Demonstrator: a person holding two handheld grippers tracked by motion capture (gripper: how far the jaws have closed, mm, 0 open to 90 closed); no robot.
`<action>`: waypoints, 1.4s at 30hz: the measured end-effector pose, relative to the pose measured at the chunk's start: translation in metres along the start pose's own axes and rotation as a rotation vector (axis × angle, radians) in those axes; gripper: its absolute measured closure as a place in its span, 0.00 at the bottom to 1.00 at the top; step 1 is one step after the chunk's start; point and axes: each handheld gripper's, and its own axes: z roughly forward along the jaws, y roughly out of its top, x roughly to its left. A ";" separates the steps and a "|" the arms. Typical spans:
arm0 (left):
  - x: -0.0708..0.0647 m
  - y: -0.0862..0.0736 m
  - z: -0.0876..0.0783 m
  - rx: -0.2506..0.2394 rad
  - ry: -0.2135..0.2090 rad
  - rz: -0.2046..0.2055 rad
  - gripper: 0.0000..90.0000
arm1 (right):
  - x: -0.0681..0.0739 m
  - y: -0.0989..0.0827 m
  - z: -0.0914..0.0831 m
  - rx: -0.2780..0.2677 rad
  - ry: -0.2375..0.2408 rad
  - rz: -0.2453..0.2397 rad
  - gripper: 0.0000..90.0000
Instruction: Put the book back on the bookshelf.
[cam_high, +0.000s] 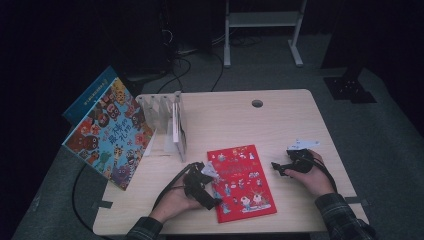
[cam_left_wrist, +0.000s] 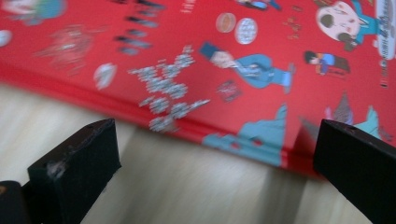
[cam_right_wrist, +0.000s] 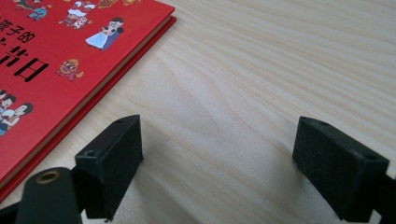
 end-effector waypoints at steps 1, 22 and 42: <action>-0.002 0.002 0.001 -0.006 0.008 0.012 0.00 | 0.000 0.000 0.000 0.000 0.000 0.000 0.16; 0.002 -0.004 0.005 -0.112 -0.008 0.042 0.00 | 0.009 0.016 -0.013 0.075 0.144 0.092 0.53; 0.011 -0.011 0.005 -0.141 -0.044 0.015 0.00 | 0.013 0.044 -0.008 0.238 0.359 0.325 0.74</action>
